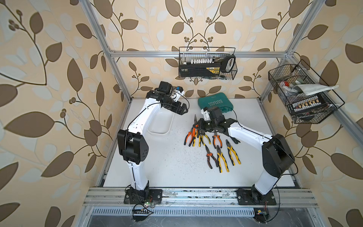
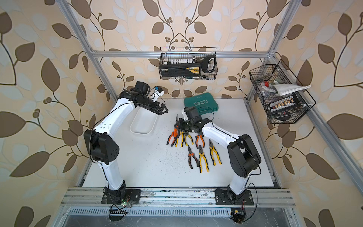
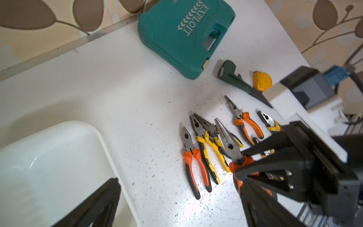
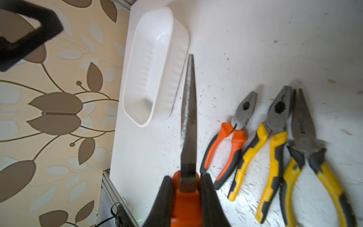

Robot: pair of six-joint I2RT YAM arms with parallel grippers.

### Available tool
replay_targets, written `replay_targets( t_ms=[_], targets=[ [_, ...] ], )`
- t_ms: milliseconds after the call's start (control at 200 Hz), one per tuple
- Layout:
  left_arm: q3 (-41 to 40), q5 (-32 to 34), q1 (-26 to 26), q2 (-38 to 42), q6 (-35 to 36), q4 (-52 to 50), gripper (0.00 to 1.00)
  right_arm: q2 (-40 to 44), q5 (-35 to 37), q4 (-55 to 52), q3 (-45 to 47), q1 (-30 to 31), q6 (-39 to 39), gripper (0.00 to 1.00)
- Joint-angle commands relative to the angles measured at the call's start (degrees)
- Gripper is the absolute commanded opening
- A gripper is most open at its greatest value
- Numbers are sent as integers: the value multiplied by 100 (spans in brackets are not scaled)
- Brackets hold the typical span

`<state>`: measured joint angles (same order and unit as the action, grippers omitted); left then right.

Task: Take the pliers out of the storage box
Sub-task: Place the pliers at the center of the board.

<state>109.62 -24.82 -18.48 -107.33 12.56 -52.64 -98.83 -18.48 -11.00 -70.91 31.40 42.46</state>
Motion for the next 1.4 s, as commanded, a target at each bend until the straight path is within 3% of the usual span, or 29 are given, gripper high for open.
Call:
replay_targets(
  t_ms=[0,275,740,1005,1305,1395],
  targets=[
    [-189,-735,-42,548,1072,-182,99,260,-133,37,258,75,-44,0],
    [-1081,-1271,90,1409,2274,-958,99,438,271,121,758,760,422,0],
    [-3331,-1703,128,3155,2705,-1123,99,773,1378,787,2199,1928,1568,0],
    [-3724,-1825,125,3427,3130,-1345,99,424,1463,1002,2431,1966,1736,1],
    [-4007,-1998,125,3607,3490,-1541,99,107,1452,1164,2512,1964,1797,13],
    [-4098,-1948,125,3672,3442,-1508,99,20,1470,1147,2530,1962,1826,21]
  ],
)
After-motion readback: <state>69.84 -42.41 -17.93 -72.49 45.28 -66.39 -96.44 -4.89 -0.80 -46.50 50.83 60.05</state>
